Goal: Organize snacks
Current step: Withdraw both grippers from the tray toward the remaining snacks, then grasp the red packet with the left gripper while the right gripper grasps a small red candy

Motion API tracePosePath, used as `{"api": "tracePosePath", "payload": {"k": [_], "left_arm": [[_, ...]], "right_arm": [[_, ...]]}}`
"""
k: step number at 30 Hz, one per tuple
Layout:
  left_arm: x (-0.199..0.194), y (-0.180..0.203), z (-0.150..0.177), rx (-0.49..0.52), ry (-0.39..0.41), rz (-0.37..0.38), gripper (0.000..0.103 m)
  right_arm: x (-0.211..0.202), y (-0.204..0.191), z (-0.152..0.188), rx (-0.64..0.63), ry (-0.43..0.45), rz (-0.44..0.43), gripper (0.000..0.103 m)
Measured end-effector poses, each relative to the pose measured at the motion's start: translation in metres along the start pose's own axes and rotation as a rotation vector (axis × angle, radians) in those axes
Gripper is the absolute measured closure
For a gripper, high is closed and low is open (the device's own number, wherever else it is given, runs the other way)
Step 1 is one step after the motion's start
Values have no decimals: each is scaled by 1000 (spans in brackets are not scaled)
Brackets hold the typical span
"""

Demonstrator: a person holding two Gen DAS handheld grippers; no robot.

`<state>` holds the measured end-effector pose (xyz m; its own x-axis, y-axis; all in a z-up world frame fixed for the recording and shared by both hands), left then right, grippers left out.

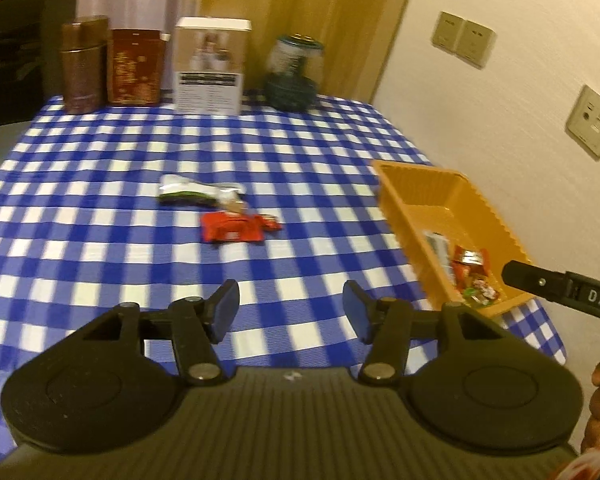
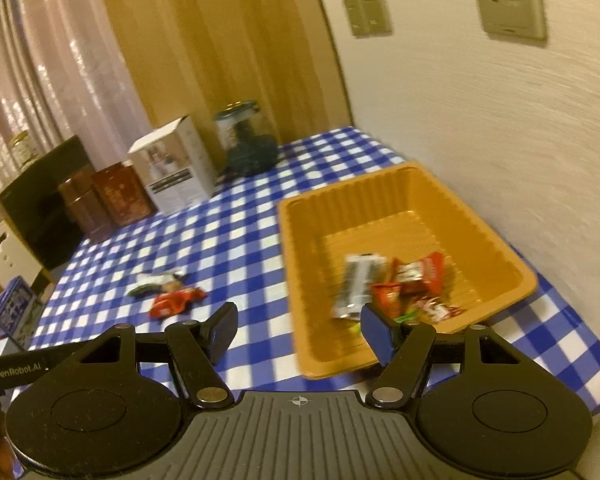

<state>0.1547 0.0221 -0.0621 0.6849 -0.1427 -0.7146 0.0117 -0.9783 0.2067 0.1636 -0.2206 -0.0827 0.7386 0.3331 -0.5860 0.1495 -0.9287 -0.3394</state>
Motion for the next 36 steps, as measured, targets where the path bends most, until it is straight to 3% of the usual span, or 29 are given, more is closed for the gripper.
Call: {"api": "tracePosePath", "payload": {"k": [9, 18, 26, 36], "left_arm": [[-22, -39, 0, -13, 24, -33, 34], [-18, -65, -10, 49, 17, -39, 32], [12, -81, -24, 142, 3, 8, 32], [76, -90, -33, 256, -31, 33, 32]], "right_arm": [[5, -43, 8, -71, -18, -39, 35], [29, -76, 13, -134, -46, -76, 35], [66, -91, 12, -191, -64, -84, 35], [136, -97, 7, -202, -111, -88, 35]]}}
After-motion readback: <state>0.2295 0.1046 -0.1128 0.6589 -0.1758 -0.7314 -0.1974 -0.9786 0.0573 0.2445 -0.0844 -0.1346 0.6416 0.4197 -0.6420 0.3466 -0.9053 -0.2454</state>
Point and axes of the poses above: each gripper's, at about its wrist camera, not at the fingertips, and x roughly the way its jaws point, y to its right, z to its underside, the point moved 7 cm from there along x, roughly the way its jaws point, and after that the axes turned 4 degrees about -y, right-handed, at the moved point
